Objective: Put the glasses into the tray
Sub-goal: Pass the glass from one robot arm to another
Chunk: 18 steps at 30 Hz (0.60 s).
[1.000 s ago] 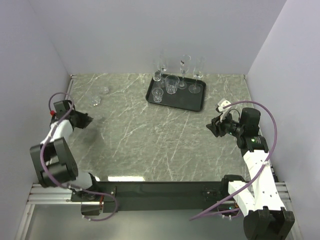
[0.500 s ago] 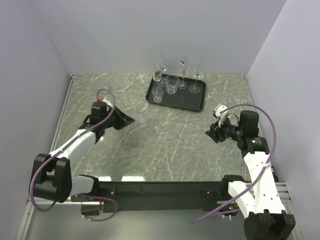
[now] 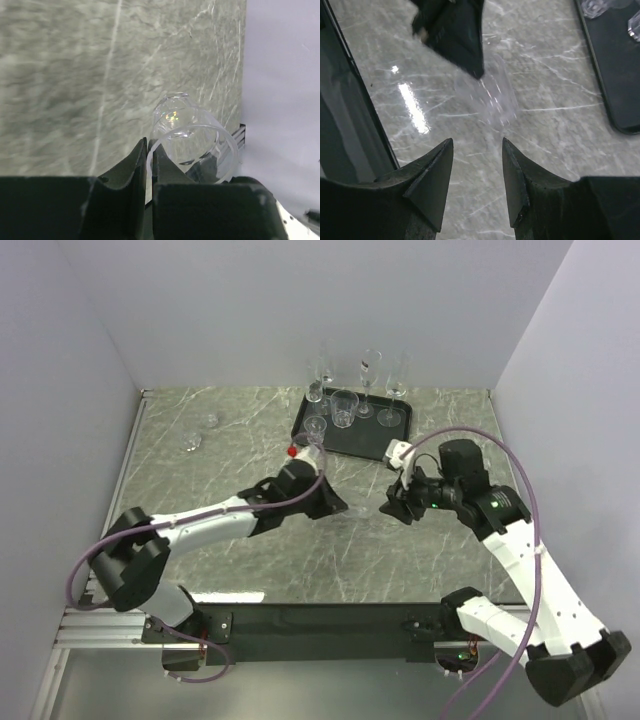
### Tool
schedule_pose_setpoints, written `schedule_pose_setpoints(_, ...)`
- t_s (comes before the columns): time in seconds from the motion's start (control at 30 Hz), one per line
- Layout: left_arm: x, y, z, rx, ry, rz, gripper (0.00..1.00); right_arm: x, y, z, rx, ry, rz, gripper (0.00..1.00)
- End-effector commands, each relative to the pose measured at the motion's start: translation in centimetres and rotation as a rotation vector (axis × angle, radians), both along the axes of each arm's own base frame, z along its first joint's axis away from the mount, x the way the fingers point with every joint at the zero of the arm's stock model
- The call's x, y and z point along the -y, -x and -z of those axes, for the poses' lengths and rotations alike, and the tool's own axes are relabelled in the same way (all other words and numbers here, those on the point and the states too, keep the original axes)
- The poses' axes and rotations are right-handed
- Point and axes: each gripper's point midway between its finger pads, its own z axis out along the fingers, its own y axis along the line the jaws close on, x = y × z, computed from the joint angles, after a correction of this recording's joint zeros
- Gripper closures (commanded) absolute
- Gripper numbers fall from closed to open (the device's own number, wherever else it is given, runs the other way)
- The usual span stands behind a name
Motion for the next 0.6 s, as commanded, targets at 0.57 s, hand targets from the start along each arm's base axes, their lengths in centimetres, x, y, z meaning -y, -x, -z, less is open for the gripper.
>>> schedule_pose_setpoints(0.57, 6.6, -0.8, -2.2, 0.032, -0.132, -0.286, 1.0, 2.0, -5.8, 1.7, -0.129, -0.015, 0.559, 0.45)
